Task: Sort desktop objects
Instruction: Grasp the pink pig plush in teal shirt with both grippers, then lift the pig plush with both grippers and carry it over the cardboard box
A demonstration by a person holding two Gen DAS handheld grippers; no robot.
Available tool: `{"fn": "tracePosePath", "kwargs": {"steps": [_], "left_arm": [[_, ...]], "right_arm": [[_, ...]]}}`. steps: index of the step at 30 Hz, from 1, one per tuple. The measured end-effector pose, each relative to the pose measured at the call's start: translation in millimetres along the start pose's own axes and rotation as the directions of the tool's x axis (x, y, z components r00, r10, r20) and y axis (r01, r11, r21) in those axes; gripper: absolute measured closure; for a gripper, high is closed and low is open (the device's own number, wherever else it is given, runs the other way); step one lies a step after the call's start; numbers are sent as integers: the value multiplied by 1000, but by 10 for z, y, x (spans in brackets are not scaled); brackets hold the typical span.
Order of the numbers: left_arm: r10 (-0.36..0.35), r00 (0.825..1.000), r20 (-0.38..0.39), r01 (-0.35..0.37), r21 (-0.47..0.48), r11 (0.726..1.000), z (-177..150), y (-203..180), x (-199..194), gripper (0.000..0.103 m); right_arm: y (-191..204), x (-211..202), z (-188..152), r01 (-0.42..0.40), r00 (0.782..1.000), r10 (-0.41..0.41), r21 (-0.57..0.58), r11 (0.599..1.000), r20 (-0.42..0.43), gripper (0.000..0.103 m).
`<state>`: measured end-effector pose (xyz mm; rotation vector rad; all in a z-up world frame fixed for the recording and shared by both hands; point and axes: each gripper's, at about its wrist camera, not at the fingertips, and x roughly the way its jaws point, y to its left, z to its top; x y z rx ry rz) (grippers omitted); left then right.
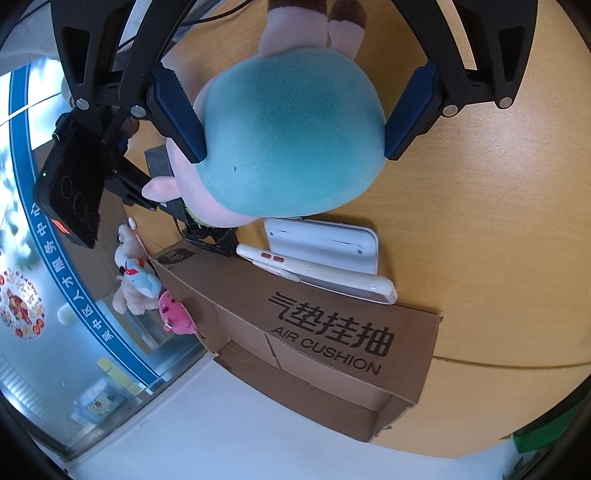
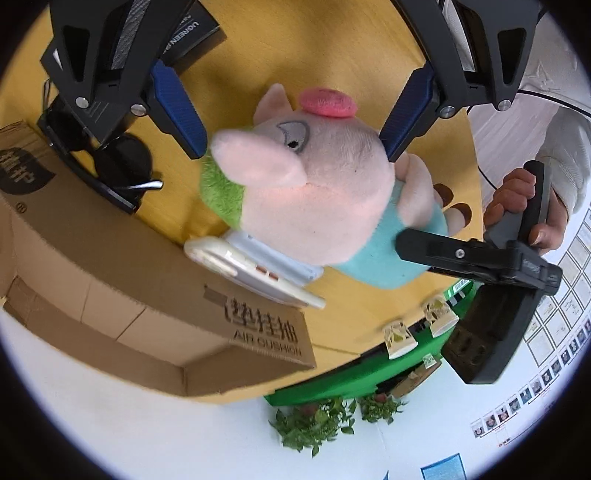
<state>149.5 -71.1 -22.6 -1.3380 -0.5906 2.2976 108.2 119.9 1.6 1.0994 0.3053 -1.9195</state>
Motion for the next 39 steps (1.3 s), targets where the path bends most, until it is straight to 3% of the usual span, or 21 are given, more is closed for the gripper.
{"fn": "tracePosePath", "kwargs": {"steps": [4,6,12,15,19,23,26,28,32,39], "left_arm": [[37,999,20,-38,73,997,27,-182,-21,11],[55,998,41,-59,94,994,54,-277,-81,14],[43,985,168,-76,199,977,336,-754,-431,15],[4,965,264,-84,292,953,646,-1077,-681,15],[-66,921,383,-95,385,918,1218,-1440,-970,15],[-130,876,464,-118,468,876,1771,-1778,-1235,15],[-160,855,494,-134,508,851,2159,-1938,-1336,15],[-165,851,498,-135,511,849,2384,-1944,-1325,15],[-141,862,487,-127,477,870,2847,-1772,-1199,15],[-59,908,415,-106,363,926,3539,-1184,-711,15]], "right_arm": [[101,163,-6,40,998,-41,-25,999,-40,12],[73,148,42,22,1000,-22,10,1000,-13,21],[45,-253,278,55,991,-56,8,998,123,23],[-25,-620,513,100,973,-95,-11,995,213,23],[-166,-1119,955,186,925,-168,-21,982,341,23],[-292,-1591,1457,291,852,-250,-18,957,461,23],[-389,-1830,1764,345,805,-287,-16,939,519,23],[-489,-1912,1970,365,784,-299,-14,931,544,23],[-773,-1799,2288,347,790,-289,-6,938,541,23],[-1331,-1086,2860,279,854,-253,12,960,455,23]]}}
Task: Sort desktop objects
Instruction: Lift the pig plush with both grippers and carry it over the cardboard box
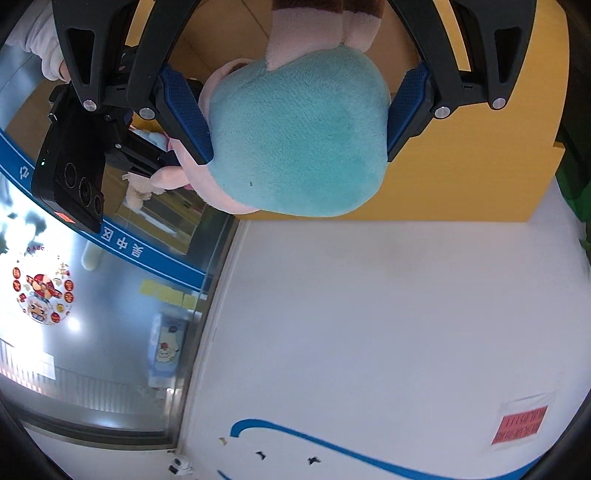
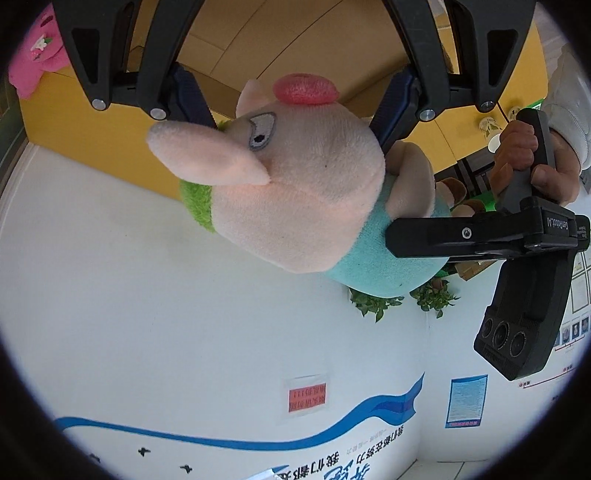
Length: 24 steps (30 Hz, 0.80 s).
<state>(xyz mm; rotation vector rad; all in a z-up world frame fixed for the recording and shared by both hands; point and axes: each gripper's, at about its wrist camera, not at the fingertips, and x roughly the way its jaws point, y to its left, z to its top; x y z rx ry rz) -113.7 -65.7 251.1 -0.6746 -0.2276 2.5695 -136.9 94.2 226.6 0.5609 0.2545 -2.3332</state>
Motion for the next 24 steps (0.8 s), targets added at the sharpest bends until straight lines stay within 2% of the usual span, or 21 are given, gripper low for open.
{"fn": "tracePosePath", "kwargs": {"steps": [6,10,12,17,18,20,24], "left_arm": [[34,988,-148,-49,-104,993,-240,638,766,15],[61,968,-243,-104,-168,980,-581,1019,1236,16],[73,952,-298,-135,-194,972,-775,1196,1456,17],[102,898,-428,-214,-222,951,-1128,1467,1903,17],[107,892,-439,-221,-217,951,-1162,1465,1948,17],[125,890,-437,-224,-182,958,-1194,1405,1981,16],[127,894,-431,-237,-214,948,-1139,1382,1963,15]], "right_arm": [[-299,980,-287,-27,992,35,66,997,-119,23],[-461,1543,-675,-60,979,87,149,987,-186,24],[-545,1870,-929,-80,966,123,194,978,-226,25],[-483,2270,-1450,-79,936,160,255,964,-314,31],[-467,2320,-1532,-76,931,161,257,963,-329,33],[-442,2354,-1651,-73,927,162,260,963,-339,33],[-451,2337,-1621,-64,935,151,267,962,-320,33]]}}
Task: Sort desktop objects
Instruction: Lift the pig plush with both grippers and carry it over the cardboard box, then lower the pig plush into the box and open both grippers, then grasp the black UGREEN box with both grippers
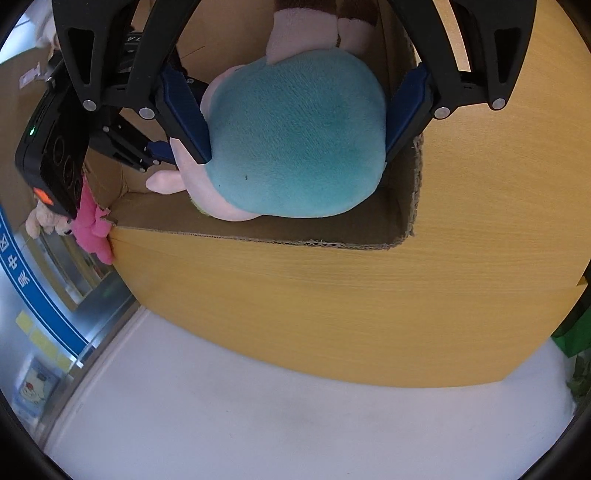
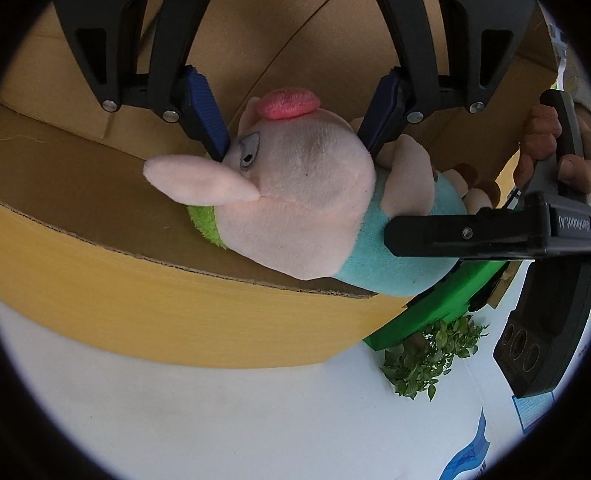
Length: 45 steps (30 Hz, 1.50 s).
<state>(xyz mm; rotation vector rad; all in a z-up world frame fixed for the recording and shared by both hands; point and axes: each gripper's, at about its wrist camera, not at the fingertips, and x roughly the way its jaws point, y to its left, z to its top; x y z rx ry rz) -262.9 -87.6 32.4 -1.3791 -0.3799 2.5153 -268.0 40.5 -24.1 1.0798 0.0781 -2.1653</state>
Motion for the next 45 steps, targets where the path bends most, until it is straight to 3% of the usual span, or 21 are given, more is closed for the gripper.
{"fn": "tracePosePath", "kwargs": {"steps": [2,5,8,13,15,17,19,22,24,27,30,34,39,42,45], "left_arm": [[23,999,50,-22,-12,1000,-11,-28,-157,15],[-25,990,137,26,-4,1000,-36,-96,-531,15],[-22,981,192,17,25,1000,-114,-204,-829,13],[69,966,248,-95,93,991,-401,-315,-1163,13],[139,943,302,-177,104,979,-594,-359,-1327,13],[163,925,344,-212,112,971,-784,-430,-1470,12],[155,919,364,-211,120,970,-981,-415,-1603,4],[159,919,360,-219,131,967,-1277,-474,-1638,3],[191,912,362,-251,128,959,-1487,-503,-1639,3],[227,887,401,-288,98,953,-1723,-565,-1693,3],[236,867,438,-305,94,948,-1857,-682,-1762,1],[200,892,405,-281,150,948,-1963,-828,-1724,1],[200,920,337,-266,164,950,-2198,-849,-1635,1],[148,942,300,-201,152,968,-2367,-863,-1643,1],[42,966,254,-94,196,976,-2537,-1016,-1615,1]], "right_arm": [[20,20,57,8,1000,-8,2,1000,8,33],[64,80,98,4,1000,-4,5,1000,-23,33],[155,126,219,29,999,-29,-10,1000,-42,33],[172,8,312,36,997,-35,21,999,-64,32],[254,-211,354,51,998,-51,4,999,-39,31],[340,-527,389,72,997,-72,-25,997,5,29],[434,-924,351,92,994,-89,-46,995,63,23],[492,-1521,180,115,984,-107,-50,992,144,22],[551,-1846,39,150,972,-141,-30,988,190,20],[524,-2319,-357,223,947,-217,2,975,236,18],[566,-2531,-672,331,912,-323,12,944,253,18],[506,-2665,-1050,324,916,-326,51,945,233,18],[291,-2662,-1692,266,953,-277,99,959,124,18],[181,-2701,-2076,194,976,-206,141,971,74,18],[202,-2759,-2377,152,986,-160,137,979,48,18]]}}
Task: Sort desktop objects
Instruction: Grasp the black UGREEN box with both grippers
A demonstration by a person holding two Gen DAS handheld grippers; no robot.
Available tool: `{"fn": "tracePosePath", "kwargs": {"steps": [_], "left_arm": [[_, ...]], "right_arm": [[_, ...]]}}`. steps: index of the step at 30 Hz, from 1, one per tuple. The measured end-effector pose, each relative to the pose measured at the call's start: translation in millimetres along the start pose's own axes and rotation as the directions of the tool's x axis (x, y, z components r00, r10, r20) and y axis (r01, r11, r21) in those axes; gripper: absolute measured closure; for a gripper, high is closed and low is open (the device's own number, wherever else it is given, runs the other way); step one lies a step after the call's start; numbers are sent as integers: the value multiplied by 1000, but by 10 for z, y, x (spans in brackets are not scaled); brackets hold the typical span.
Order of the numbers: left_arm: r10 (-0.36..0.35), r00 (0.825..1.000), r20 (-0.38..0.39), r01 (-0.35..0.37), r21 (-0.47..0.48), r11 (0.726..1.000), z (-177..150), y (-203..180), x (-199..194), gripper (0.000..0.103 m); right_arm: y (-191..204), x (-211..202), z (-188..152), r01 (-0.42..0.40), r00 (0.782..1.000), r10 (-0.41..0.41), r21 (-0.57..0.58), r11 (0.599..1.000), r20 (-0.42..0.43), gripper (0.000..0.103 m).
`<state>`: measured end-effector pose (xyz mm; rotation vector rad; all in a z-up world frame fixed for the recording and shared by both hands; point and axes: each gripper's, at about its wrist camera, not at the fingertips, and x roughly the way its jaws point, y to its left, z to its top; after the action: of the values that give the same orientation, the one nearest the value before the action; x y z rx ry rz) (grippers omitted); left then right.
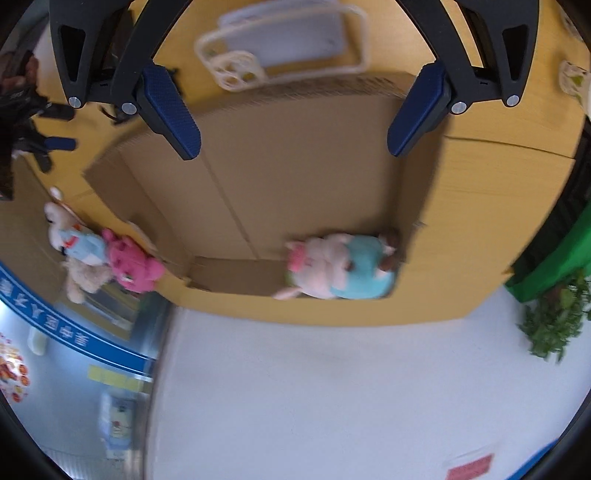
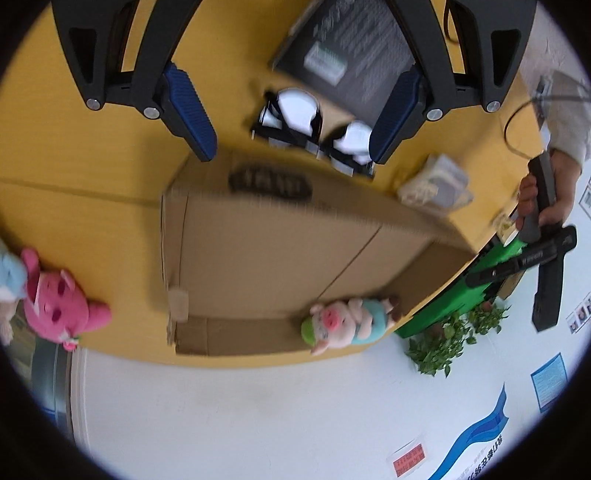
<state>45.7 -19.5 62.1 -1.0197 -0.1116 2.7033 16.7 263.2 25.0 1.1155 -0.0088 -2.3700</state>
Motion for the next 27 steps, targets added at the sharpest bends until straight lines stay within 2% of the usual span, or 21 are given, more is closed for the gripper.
{"fn": "tracePosePath", "kwargs": {"steps": [4,6,7,9,12,15,16,17,19,22,25,27], "left_arm": [[-138,988,-75,143,70,987,-145,-433,73,1],[-225,966,-129,234,62,970,-257,-664,153,1],[-277,948,-159,286,37,957,-312,-757,204,1],[-379,897,-226,388,-5,922,-467,-998,316,1],[-435,852,-290,455,-1,891,-687,-1321,407,1],[-514,780,-356,526,-71,847,-873,-1467,557,2],[-529,762,-373,538,-90,838,-923,-1484,615,2],[-529,753,-392,533,-109,839,-984,-1502,682,3],[-515,753,-410,510,-131,850,-1050,-1493,750,9],[-486,776,-402,481,-122,868,-1121,-1482,684,9],[-448,797,-406,445,-108,889,-1142,-1407,607,9],[-433,805,-406,425,-116,898,-1178,-1331,538,9]], "right_arm": [[151,-83,-386,-120,990,113,-88,989,-81,18],[230,-123,-495,-143,986,132,-108,984,-103,18],[261,-127,-541,-156,984,144,-111,981,-108,18],[319,-108,-626,-174,981,162,-117,978,-104,18],[352,-25,-698,-150,985,138,-118,982,-107,18],[340,50,-736,-161,984,154,-77,984,-94,18],[355,60,-735,-171,982,164,-79,982,-89,18],[377,66,-736,-179,981,171,-86,980,-87,18],[439,86,-762,-203,977,195,-100,974,-83,18],[536,130,-816,-236,970,229,-89,968,-81,12],[662,187,-882,-246,966,234,-116,962,-109,11],[732,201,-911,-287,955,275,-114,951,-113,11]]}}
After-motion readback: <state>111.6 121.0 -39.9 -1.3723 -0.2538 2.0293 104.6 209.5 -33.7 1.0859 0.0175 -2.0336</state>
